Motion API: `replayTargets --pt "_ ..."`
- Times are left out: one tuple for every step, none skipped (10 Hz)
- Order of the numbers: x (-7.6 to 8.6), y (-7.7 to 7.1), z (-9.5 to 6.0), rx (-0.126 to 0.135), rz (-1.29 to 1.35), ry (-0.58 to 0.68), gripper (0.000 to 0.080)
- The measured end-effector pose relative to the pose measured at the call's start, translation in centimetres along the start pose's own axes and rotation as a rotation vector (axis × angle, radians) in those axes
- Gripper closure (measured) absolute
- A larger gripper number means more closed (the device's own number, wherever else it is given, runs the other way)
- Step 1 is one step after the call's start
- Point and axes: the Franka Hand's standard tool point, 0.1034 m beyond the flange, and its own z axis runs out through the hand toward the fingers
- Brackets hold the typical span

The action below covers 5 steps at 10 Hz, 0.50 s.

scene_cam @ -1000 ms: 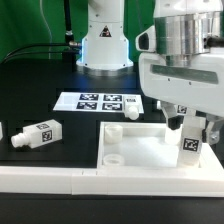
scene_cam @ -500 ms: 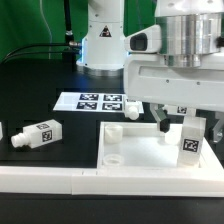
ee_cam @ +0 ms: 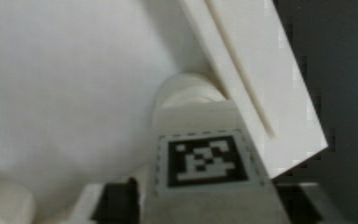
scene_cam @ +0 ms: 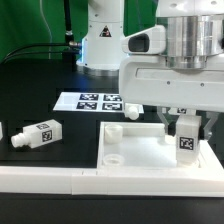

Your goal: Assemble one leg

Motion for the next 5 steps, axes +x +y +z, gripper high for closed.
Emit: replayTargets --pt "0.0 0.0 0.0 0.0 0.046 0.0 0.0515" --pt "-0.2 -0.1 0.0 -0.005 0.168 0.001 0.0515" --pt "-0.8 -0.4 0.1 -0.028 0.295 0.016 0.0515" --pt "-1.1 -0.5 0.2 -0.035 0.441 0.015 0.0515" --pt "-1.1 -0.5 0.2 -0.043 0.613 0.002 0.0515"
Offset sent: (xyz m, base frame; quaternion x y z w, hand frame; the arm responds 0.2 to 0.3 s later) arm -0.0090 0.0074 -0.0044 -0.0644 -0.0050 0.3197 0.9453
